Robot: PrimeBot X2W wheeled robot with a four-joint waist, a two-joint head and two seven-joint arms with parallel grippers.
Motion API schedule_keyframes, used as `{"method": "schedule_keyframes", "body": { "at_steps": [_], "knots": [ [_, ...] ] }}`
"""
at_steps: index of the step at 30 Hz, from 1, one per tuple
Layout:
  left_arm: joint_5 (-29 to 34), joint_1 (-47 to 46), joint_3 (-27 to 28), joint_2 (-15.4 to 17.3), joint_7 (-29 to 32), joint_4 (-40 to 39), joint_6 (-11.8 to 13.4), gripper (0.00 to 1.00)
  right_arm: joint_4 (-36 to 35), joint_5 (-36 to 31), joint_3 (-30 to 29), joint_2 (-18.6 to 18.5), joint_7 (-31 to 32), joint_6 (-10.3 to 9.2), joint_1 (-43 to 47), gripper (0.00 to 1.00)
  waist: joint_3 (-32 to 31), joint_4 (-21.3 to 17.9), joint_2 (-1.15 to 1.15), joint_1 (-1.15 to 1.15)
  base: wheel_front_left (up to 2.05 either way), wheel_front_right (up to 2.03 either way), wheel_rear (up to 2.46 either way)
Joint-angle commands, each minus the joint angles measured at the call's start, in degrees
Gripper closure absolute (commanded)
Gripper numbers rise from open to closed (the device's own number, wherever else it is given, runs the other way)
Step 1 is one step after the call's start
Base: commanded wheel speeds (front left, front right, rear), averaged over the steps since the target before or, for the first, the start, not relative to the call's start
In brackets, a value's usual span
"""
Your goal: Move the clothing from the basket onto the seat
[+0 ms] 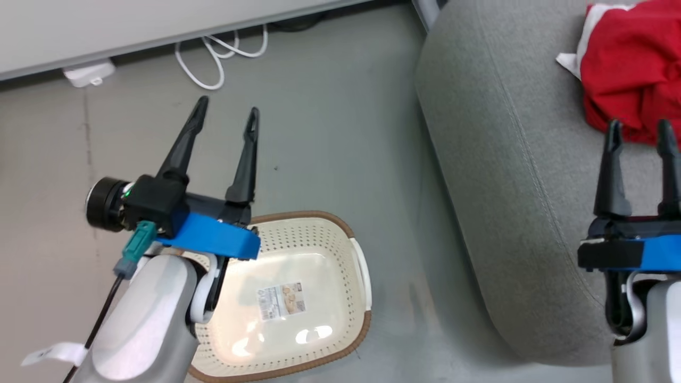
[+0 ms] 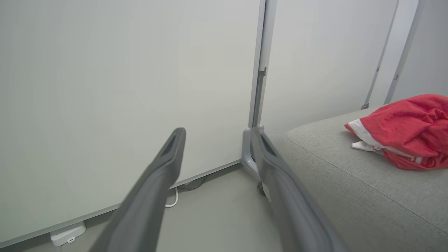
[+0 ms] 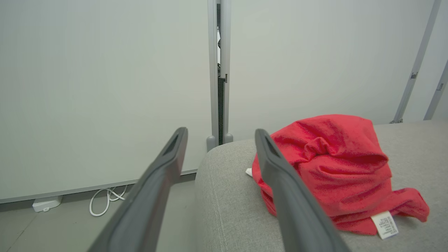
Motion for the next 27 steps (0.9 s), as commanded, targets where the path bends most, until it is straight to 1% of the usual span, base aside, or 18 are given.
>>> {"method": "schedule_keyframes", "body": {
  "at_steps": [1, 6, 10, 11, 19, 27],
  "knots": [
    [0.76, 1.74, 2.28, -0.51, -0.14, -0.93, -0.42, 0.00, -0.51, -0.02, 1.26, 0.34, -0.22, 0.02, 1.47, 0.00, -2.80, 2.83, 0.00, 0.01, 0.00, 0.00, 0.00],
    [3.12, 6.69, 8.57, -2.32, -0.13, -2.81, -1.49, 0.00, -0.56, -0.18, 3.91, 0.52, -0.23, 0.02, 3.20, 0.00, -5.56, 5.45, 0.00, 0.01, 0.00, 0.00, 0.00],
    [4.82, 10.93, 12.78, -4.05, -0.14, -3.69, -2.76, 0.00, -0.63, -1.73, 5.65, 0.62, -0.22, 0.01, 4.94, 0.00, -7.66, 6.93, 0.00, 0.01, 0.00, 0.00, 0.00],
    [4.82, 10.93, 12.78, -4.05, -0.14, -3.69, -2.76, 0.00, -0.63, -1.73, 5.65, 0.62, -0.22, 0.01, 4.94, 0.00, -7.66, 6.93, 0.00, 0.01, 0.00, 0.00, 0.00],
    [7.93, 16.96, 18.24, -7.39, -0.14, -3.83, -5.89, 0.00, 0.09, -2.36, 6.49, 0.91, -0.22, 0.02, 8.08, 0.00, -10.67, 9.08, 0.00, 0.01, 0.00, 0.00, 0.00],
    [8.83, 20.48, 22.76, -10.22, -0.14, -4.56, -7.98, 0.00, 0.47, -1.71, 6.46, 0.97, -0.22, 0.02, 10.87, 0.00, -13.05, 10.58, 0.00, 0.01, 0.00, 0.00, 0.00]
  ]
}}
